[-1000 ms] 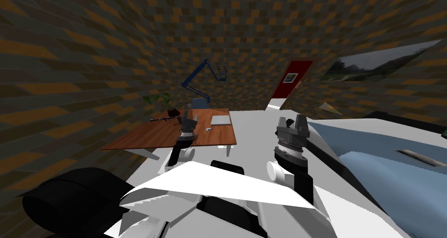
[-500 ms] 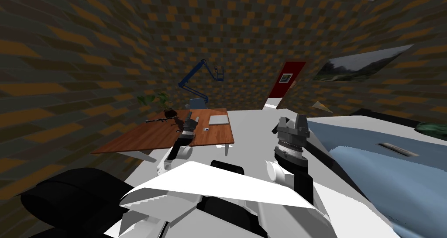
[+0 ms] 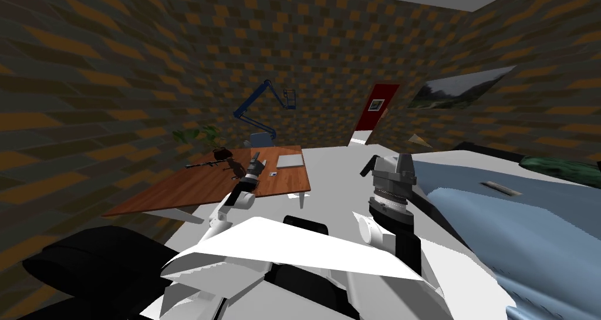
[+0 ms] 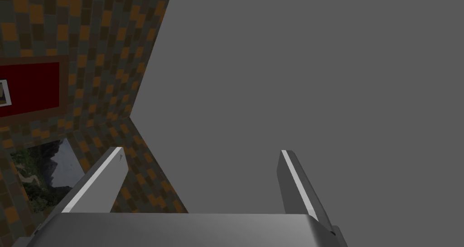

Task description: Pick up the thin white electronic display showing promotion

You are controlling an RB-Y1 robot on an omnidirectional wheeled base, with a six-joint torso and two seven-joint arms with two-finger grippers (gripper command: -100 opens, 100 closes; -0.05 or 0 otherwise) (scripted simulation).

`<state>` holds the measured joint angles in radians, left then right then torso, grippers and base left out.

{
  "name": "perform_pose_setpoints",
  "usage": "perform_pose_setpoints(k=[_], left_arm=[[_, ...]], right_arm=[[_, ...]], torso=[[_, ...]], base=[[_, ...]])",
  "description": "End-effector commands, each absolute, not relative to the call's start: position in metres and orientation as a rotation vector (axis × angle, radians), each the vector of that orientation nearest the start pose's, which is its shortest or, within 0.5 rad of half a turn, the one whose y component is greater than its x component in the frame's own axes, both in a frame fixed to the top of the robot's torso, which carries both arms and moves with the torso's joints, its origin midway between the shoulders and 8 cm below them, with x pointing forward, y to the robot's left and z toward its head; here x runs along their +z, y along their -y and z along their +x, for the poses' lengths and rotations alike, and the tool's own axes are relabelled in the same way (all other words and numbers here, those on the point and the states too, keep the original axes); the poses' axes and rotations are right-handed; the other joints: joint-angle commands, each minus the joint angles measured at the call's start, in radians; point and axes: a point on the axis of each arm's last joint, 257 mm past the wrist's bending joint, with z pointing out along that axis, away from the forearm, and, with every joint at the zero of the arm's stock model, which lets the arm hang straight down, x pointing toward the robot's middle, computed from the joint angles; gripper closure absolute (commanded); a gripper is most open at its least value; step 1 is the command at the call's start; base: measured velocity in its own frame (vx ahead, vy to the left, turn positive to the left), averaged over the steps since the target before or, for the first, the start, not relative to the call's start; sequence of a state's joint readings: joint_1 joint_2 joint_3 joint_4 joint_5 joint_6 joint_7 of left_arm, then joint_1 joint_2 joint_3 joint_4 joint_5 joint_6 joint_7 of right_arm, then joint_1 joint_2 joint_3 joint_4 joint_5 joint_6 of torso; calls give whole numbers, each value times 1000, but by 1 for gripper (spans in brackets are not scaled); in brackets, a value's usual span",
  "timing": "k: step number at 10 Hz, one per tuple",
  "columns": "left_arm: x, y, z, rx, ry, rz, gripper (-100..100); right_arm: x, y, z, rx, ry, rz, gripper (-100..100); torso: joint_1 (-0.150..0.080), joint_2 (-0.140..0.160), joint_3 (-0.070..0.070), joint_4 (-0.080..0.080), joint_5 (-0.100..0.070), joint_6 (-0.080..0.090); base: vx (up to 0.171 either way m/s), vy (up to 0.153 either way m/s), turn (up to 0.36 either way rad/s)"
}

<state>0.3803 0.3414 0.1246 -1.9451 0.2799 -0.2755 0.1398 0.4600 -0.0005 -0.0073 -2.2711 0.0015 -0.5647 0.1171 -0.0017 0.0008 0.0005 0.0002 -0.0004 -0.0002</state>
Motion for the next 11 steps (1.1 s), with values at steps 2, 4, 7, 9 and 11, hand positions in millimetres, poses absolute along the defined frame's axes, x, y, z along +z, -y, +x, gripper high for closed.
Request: perform_pose_setpoints(k=[2, 4, 7, 9, 11], left_arm=[[-134, -394, 435, -1252, -961, -1086, -100], [-151, -411, 443, -1216, -992, -1139, -100], [-177, -446, 455, -1150, -1037, -1239, -100], [-194, -465, 459, -1109, -1059, -1302, -100], [-214, -487, 460, -1059, -1077, -1374, -100]], right_arm=[[45, 275, 336, 1218, -573, 541, 0], [45, 275, 336, 1218, -573, 541, 0], [45, 275, 336, 1218, -573, 541, 0], [45, 275, 336, 1218, -573, 541, 0], [45, 275, 336, 1218, -573, 541, 0]], torso=[[0, 0, 0, 0, 0, 0], [0, 0, 0, 0, 0, 0], [1, 0, 0, 0, 0, 0], [1, 0, 0, 0, 0, 0], [1, 0, 0, 0, 0, 0]], base=[[-15, -26, -72], [-14, -27, -106], [-14, -25, -111], [-12, -17, -118], [-12, -12, -130]])
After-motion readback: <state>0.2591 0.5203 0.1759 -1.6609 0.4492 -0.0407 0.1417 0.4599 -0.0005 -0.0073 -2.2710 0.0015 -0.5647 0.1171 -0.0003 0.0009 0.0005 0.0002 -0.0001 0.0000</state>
